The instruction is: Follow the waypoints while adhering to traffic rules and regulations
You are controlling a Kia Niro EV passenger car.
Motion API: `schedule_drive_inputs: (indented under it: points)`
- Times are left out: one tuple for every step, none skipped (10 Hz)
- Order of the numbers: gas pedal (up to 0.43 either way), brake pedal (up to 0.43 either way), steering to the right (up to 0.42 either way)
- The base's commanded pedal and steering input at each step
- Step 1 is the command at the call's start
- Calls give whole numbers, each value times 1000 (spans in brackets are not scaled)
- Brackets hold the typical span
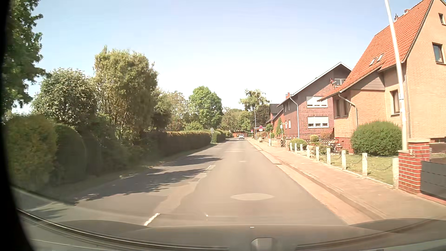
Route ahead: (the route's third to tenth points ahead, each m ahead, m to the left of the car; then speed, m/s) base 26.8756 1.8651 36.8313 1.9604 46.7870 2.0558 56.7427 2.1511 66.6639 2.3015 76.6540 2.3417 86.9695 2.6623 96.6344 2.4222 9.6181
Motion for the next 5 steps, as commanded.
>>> schedule_drive_inputs:
  points:
    - [110,6,-6]
    - [118,6,-6]
    - [118,6,-5]
    - [118,6,-3]
    - [130,6,0]
